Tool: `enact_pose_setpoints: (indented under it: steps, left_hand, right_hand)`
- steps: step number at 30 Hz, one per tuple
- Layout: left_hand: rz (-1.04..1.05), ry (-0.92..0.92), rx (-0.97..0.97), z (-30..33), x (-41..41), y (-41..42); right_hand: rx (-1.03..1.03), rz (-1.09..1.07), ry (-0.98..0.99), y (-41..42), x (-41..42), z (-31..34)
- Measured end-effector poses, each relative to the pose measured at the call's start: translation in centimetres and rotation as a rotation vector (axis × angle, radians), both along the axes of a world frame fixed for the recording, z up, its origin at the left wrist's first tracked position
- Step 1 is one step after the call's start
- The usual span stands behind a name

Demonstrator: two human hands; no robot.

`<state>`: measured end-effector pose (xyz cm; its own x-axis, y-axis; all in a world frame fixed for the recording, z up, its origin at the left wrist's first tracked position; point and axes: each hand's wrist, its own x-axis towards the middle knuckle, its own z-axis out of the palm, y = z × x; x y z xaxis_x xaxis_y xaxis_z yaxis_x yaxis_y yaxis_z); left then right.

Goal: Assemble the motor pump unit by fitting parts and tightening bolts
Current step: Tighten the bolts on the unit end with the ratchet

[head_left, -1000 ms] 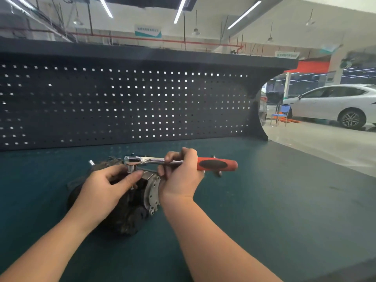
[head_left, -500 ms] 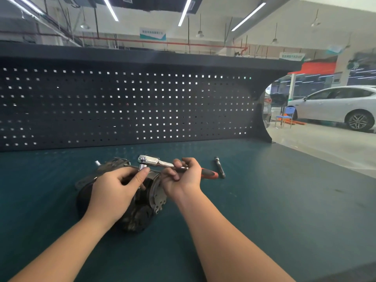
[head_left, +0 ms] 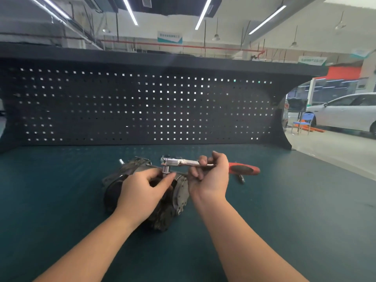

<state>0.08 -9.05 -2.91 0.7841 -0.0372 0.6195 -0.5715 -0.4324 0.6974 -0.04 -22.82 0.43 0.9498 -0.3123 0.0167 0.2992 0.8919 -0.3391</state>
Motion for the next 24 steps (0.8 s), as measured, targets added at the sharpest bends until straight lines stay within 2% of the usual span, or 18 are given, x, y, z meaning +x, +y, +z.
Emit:
enact_pose_setpoints:
  steps: [9, 14, 18, 21, 24]
  left_hand:
    - [0.164, -0.136, 0.052, -0.2, -0.2, -0.8]
    - [0.125, -0.16, 0.078, -0.2, -0.3, -0.8]
    - [-0.01, -0.109, 0.129, -0.3, 0.1, 0.1]
    - [-0.048, -0.065, 0.054, -0.4, 0.1, 0.2]
    - [0.162, -0.089, -0.097, 0.1, 0.9, 0.8]
  right_hand:
    - [-0.017, -0.302, 0.029, 1.6, -1.5, 0.6]
    - [-0.02, -0.232, 0.002, 0.9, -1.5, 1.2]
    - [0.11, -0.217, -0.042, -3.2, -0.3, 2.3]
    - [0.176, -0.235, -0.063, -7.0, 1.3, 2.2]
    - [0.033, -0.276, 0.003, -9.0, 3.2, 0.4]
